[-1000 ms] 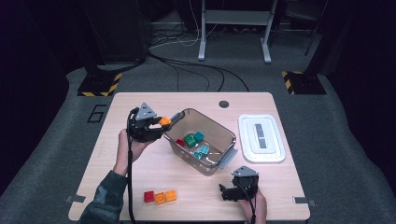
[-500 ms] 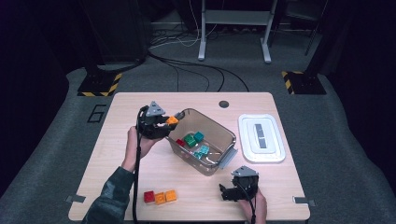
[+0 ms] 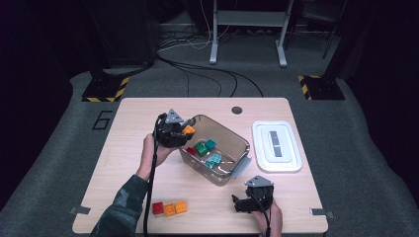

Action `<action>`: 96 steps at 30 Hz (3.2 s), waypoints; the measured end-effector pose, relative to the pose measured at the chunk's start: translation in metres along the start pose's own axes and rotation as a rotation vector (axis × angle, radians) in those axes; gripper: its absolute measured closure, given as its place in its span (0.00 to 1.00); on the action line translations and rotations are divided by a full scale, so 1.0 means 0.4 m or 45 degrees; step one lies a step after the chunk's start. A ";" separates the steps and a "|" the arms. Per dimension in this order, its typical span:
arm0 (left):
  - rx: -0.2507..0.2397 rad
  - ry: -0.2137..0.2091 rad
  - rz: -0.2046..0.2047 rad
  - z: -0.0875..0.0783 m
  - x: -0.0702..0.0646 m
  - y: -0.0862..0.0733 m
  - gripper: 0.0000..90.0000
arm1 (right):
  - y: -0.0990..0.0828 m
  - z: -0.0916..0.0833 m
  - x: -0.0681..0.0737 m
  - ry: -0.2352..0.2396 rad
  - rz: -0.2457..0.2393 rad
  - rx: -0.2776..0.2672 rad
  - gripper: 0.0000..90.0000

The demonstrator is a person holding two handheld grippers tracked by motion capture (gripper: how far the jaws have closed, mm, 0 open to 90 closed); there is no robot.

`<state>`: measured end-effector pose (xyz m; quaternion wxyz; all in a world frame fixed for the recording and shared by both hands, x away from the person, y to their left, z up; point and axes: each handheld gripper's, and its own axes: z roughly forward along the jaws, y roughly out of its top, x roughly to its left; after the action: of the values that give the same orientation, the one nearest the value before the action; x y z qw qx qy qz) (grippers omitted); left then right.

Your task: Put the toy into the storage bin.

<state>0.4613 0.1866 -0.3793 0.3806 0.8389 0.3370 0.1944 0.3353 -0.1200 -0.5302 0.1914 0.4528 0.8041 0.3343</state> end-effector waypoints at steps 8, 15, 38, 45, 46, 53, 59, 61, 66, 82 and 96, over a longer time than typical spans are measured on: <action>0.003 -0.010 -0.046 0.004 0.008 -0.005 0.43 | 0.000 0.000 0.000 0.001 0.002 -0.001 0.00; -0.050 0.029 -0.033 -0.071 -0.014 -0.042 0.18 | 0.000 0.000 0.000 0.000 0.003 -0.002 0.00; -0.026 0.079 -0.212 -0.166 -0.014 -0.323 0.00 | 0.000 0.000 0.001 0.002 0.008 -0.002 0.00; 0.033 0.100 -0.249 -0.163 -0.036 -0.415 0.00 | 0.000 0.000 0.001 -0.001 0.006 -0.001 0.00; 0.034 0.101 -0.261 -0.163 -0.040 -0.427 0.00 | 0.000 0.000 0.001 0.000 0.006 -0.002 0.00; 0.075 0.099 -0.280 -0.158 -0.066 -0.488 0.00 | 0.000 0.000 0.001 -0.001 0.007 -0.002 0.00; 0.101 0.083 -0.294 -0.150 -0.081 -0.517 0.00 | 0.000 0.000 0.001 -0.001 0.007 -0.002 0.00; 0.109 0.078 -0.292 -0.146 -0.084 -0.522 0.00 | 0.000 0.000 0.001 -0.001 0.007 -0.002 0.00; 0.121 0.092 -0.298 -0.135 -0.085 -0.534 0.00 | 0.000 0.000 0.001 -0.002 0.007 -0.001 0.00; 0.081 0.136 -0.359 -0.093 -0.031 -0.514 0.00 | 0.000 0.000 0.001 -0.002 0.007 -0.002 0.00; 0.054 0.136 -0.306 -0.108 -0.042 -0.502 0.00 | 0.000 0.000 0.001 -0.002 0.007 -0.002 0.00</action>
<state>0.3405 0.2933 -0.5075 0.3647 0.7888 0.4589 0.1847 0.3353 -0.1196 -0.5302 0.1914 0.4553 0.8025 0.3349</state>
